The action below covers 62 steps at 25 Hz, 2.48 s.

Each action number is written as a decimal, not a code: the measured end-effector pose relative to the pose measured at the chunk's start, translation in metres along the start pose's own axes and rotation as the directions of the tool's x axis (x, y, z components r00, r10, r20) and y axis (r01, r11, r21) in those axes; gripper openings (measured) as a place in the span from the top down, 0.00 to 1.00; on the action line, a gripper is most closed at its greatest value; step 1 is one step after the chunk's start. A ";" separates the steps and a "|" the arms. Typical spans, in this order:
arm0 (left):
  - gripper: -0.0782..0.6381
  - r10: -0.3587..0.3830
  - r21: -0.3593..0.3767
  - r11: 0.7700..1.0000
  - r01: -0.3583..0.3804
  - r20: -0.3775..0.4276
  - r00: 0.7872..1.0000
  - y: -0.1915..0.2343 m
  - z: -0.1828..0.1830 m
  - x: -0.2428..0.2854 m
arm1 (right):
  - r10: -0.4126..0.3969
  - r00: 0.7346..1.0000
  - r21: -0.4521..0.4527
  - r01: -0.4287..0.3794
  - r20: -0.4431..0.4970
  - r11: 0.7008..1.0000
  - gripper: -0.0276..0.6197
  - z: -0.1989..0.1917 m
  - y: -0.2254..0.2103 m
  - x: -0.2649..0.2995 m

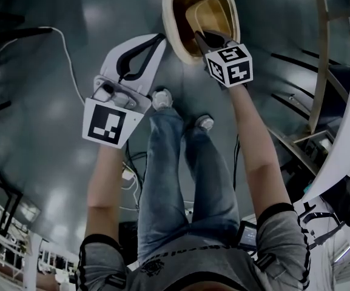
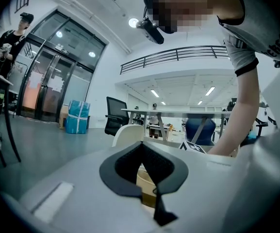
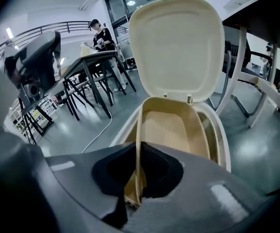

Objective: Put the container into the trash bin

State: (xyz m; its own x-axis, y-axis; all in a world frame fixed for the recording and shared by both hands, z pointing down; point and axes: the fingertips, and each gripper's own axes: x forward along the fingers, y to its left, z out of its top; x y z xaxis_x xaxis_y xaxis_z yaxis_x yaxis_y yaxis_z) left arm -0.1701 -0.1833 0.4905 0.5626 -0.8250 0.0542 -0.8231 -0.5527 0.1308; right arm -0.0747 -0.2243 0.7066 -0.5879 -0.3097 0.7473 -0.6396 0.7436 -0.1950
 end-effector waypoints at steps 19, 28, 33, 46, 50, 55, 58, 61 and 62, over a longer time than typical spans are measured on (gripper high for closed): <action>0.87 0.021 0.005 1.000 -0.021 -0.036 0.999 0.019 -0.031 -0.007 | -0.025 0.925 -0.059 0.003 -0.380 0.998 0.94 -0.043 -0.022 0.070; 0.87 0.014 -0.012 1.000 -0.015 -0.053 0.998 0.023 -0.039 -0.003 | -0.003 0.916 -0.005 0.001 -0.401 1.000 0.91 -0.034 -0.034 0.080; 0.87 0.004 -0.008 1.000 -0.005 -0.055 0.998 0.023 -0.037 0.001 | -0.035 0.939 0.003 0.038 -0.342 0.999 0.86 -0.022 -0.040 0.080; 0.87 -0.029 -0.012 1.000 0.028 -0.063 0.998 0.011 -0.026 0.005 | -0.024 0.984 0.013 0.027 -0.177 1.000 0.95 -0.003 -0.019 0.042; 0.87 -0.036 -0.003 0.999 0.036 -0.057 0.998 0.001 -0.014 0.005 | -0.067 0.997 0.067 0.070 -0.037 0.995 0.95 0.011 -0.014 0.006; 0.87 -0.041 -0.002 0.999 0.041 -0.043 0.998 -0.010 0.002 0.006 | -0.116 0.989 0.082 0.108 0.095 0.991 0.95 0.022 0.000 -0.041; 0.87 -0.044 0.003 0.999 0.044 -0.048 0.998 -0.018 0.009 0.004 | -0.128 0.980 0.089 0.116 0.153 0.989 0.95 0.027 0.012 -0.067; 0.87 -0.038 0.009 0.999 0.038 -0.043 0.998 -0.025 0.016 -0.001 | -0.134 0.969 0.080 0.119 0.207 0.990 0.95 0.034 0.025 -0.093; 0.87 -0.039 0.014 0.999 0.039 -0.042 0.998 -0.029 0.019 -0.002 | -0.136 0.966 0.078 0.121 0.222 0.990 0.95 0.035 0.029 -0.102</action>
State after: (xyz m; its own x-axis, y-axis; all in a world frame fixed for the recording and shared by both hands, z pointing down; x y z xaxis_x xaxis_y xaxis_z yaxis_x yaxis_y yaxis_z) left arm -0.1486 -0.1681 0.4680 0.5968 -0.7972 0.0910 -0.8013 -0.5864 0.1185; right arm -0.0508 -0.1917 0.6022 -0.5908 -0.5315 0.6070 -0.7428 0.6521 -0.1519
